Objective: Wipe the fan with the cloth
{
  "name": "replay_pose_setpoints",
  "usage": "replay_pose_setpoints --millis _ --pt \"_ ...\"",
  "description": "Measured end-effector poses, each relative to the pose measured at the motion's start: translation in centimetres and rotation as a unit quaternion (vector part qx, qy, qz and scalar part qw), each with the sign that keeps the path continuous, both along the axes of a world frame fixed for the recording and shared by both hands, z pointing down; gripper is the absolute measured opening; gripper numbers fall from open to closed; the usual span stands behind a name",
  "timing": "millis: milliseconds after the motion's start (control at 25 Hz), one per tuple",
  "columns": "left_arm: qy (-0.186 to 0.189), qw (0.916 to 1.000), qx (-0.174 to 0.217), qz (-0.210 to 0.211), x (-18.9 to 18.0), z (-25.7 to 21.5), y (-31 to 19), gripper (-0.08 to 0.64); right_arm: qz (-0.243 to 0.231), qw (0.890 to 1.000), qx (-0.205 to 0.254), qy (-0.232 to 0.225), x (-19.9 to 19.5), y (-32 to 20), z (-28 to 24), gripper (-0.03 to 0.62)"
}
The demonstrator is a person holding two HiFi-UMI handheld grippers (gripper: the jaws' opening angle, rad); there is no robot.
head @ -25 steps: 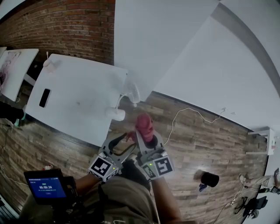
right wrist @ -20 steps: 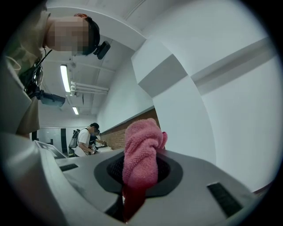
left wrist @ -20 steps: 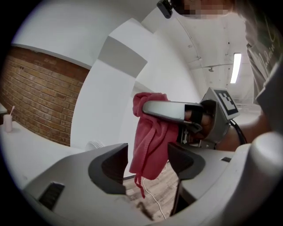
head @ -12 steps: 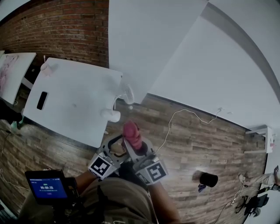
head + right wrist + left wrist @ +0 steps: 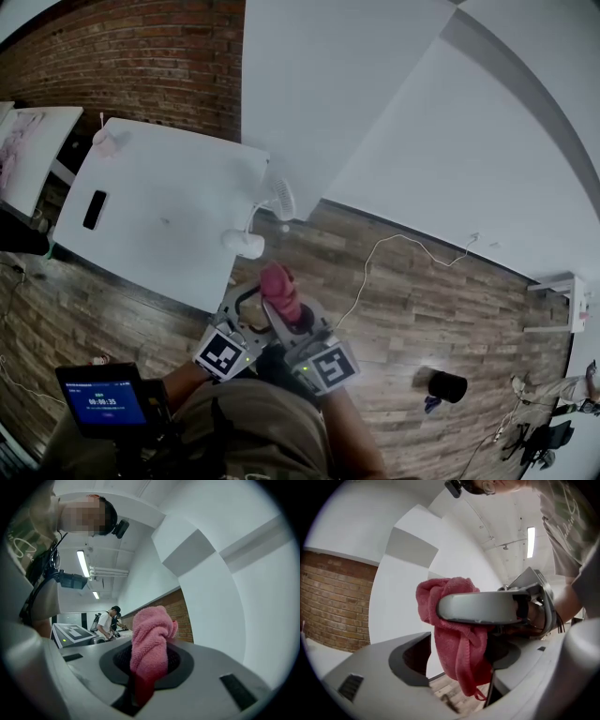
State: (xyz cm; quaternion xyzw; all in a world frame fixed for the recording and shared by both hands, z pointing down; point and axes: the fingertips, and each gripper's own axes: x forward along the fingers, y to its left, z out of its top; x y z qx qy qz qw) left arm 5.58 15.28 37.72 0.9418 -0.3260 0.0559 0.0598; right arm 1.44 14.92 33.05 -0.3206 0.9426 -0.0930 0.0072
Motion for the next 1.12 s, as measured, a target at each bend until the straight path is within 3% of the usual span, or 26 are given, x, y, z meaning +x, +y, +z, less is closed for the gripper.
replay_pose_setpoints --millis 120,240,320,440,640,880,1000,1120 --pt "-0.025 0.9993 0.026 0.009 0.1 0.1 0.7 0.343 -0.019 1.0 0.003 0.022 -0.7 0.8 1.0 0.092" --pt "-0.021 0.9995 0.019 0.016 0.0 0.6 1.5 0.311 -0.032 0.999 0.002 0.034 -1.4 1.5 1.9 0.101" --pt "-0.011 0.9997 0.014 0.016 -0.1 0.8 1.9 0.271 -0.039 0.999 0.004 0.037 -1.7 1.8 2.2 0.13" --pt "-0.004 0.9998 0.016 0.008 -0.3 0.7 2.3 0.134 -0.038 0.999 0.008 0.036 -1.8 1.9 2.2 0.237" --pt "-0.033 0.999 0.015 -0.027 -1.5 1.5 1.3 0.089 -0.009 0.999 0.009 0.045 -0.4 1.5 2.2 0.265" --pt "-0.068 0.9974 0.017 -0.019 -1.8 2.5 1.0 0.087 -0.019 0.998 0.002 0.053 -0.7 1.4 2.4 0.265" --pt "-0.056 0.9982 0.017 -0.013 -1.5 2.4 1.3 0.087 -0.018 0.997 0.002 0.076 -1.6 1.4 3.3 0.264" --pt "-0.004 0.9997 -0.015 -0.019 -1.9 1.9 1.1 0.089 -0.004 0.997 0.018 0.072 -1.8 1.3 2.8 0.139"
